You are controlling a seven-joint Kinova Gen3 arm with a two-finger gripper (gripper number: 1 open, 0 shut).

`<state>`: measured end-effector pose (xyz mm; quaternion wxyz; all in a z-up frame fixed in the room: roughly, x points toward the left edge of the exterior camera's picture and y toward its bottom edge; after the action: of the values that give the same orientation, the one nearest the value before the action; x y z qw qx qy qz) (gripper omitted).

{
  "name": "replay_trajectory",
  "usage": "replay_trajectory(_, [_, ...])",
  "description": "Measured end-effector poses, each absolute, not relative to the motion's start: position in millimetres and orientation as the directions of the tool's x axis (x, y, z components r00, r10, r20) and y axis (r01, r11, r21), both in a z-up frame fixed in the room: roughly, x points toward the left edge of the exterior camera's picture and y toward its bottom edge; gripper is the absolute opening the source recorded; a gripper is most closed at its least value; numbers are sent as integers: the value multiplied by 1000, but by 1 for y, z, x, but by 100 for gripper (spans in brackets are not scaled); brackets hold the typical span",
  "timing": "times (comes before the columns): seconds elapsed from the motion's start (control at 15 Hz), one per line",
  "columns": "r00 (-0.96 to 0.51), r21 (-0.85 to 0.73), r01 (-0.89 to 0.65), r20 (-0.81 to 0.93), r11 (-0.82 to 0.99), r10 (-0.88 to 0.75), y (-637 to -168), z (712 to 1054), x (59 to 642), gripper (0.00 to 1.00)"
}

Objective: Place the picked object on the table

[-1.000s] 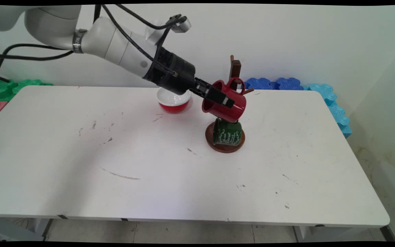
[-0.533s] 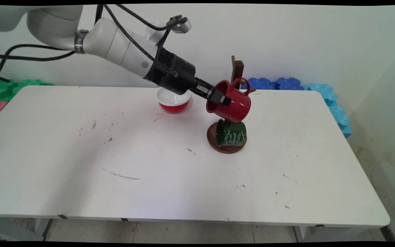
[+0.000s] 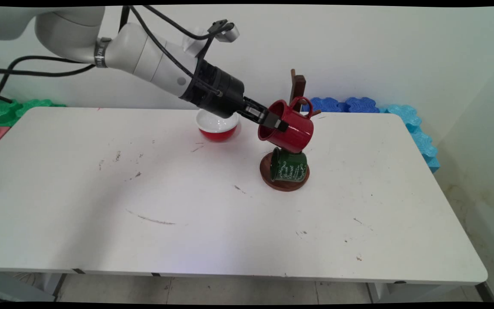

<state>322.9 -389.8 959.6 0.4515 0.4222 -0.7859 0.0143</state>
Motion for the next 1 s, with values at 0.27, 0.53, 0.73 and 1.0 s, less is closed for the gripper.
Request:
replay_trajectory(0.27, [-237,359,-676,721,644,-651,-389,960,323,0])
replay_trajectory(0.53, [-238,361,-673,721,646,-651,-388,961,322,0])
replay_trajectory(0.73, [-238,361,-670,723,648,-649,-387,964,321,0])
replay_trajectory(1.0, [-237,362,-667,725,651,-647,-386,967,319,0])
